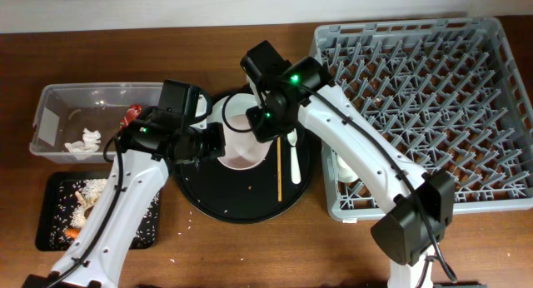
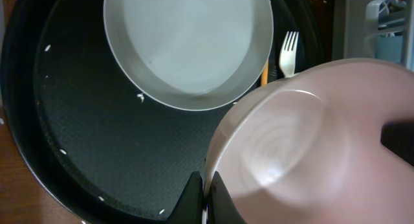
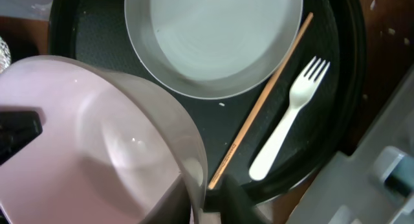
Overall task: Sort waste into correct bins and load items into the dishwasher rack
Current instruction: 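Lift the pink bowl and hand it to the right gripper, then carry the pink bowl with the right gripper and stand it in the rack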
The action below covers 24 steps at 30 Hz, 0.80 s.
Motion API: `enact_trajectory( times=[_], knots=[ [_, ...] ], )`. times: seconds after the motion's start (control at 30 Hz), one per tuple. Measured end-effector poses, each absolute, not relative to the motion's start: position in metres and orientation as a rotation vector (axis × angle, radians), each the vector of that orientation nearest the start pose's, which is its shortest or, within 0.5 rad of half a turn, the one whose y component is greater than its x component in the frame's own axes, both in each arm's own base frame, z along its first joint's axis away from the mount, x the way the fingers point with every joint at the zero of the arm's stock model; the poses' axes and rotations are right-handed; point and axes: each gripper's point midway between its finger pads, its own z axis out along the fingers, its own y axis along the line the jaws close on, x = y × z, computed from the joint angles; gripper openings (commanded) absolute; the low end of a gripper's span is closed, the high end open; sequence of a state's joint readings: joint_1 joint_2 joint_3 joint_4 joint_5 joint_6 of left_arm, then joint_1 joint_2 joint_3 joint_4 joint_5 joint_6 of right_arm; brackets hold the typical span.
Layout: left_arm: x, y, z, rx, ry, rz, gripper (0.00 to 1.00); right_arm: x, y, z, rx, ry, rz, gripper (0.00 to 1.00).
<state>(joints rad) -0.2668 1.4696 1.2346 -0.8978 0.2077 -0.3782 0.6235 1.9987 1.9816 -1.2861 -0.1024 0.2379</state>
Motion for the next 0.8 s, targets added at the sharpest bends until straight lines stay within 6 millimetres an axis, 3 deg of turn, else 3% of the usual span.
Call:
enact_trajectory(
  times=[0.03,0.07,0.1,0.23,0.3,0.37,0.43,0.47,0.5,0.53,0.6,0.63,0.7,0.77,0.8],
  knots=[
    [0.327,-0.126,0.158,-0.089,2.753,-0.47,0.06,0.347,0.271,0.171,-0.58,2.871,0.292,0.04],
    [0.327,-0.127,0.158,-0.089,2.753,-0.47,0.28,0.348,0.27,0.171,-0.58,2.871,0.288,0.04],
    [0.327,-0.127,0.159,-0.091,2.753,-0.473,0.59,0.348,0.27,0.171,-0.581,2.87,0.287,0.04],
    [0.324,-0.123,0.162,-0.085,2.755,-0.467,0.72,0.353,0.273,0.172,-0.578,2.847,0.298,0.04],
    [0.328,-0.108,0.182,-0.126,2.696,-0.467,0.76,0.355,0.272,0.172,-0.572,2.84,0.286,0.04],
    [0.33,-0.086,0.206,-0.199,2.614,-0.459,0.95,0.363,0.263,0.172,-0.542,2.83,0.241,0.04],
    [0.329,-0.062,0.227,-0.271,2.534,-0.443,0.99,0.39,0.225,0.173,-0.424,2.822,0.15,0.04],
    [0.326,-0.059,0.235,-0.275,2.508,-0.443,0.99,0.407,0.196,0.176,-0.365,2.807,0.084,0.04],
    [0.323,-0.059,0.242,-0.271,2.486,-0.445,0.99,0.435,0.143,0.188,-0.252,2.759,-0.062,0.04],
    [0.322,-0.059,0.243,-0.269,2.482,-0.446,0.99,0.447,0.116,0.197,-0.186,2.726,-0.143,0.04],
    [0.322,-0.059,0.243,-0.27,2.484,-0.446,0.99,0.473,0.028,0.228,-0.029,2.6,-0.493,0.04],
    [0.322,-0.059,0.243,-0.27,2.484,-0.446,0.99,0.481,-0.004,0.237,0.027,2.55,-0.59,0.04],
    [0.322,-0.059,0.243,-0.27,2.485,-0.446,0.99,0.493,-0.041,0.249,0.015,2.491,-0.697,0.04],
    [0.321,-0.059,0.243,-0.27,2.485,-0.445,0.99,0.523,-0.09,0.282,0.077,2.312,-0.783,0.04],
    [0.321,-0.059,0.243,-0.27,2.486,-0.446,0.99,0.528,-0.119,0.297,0.076,2.258,-0.872,0.04]
  ],
)
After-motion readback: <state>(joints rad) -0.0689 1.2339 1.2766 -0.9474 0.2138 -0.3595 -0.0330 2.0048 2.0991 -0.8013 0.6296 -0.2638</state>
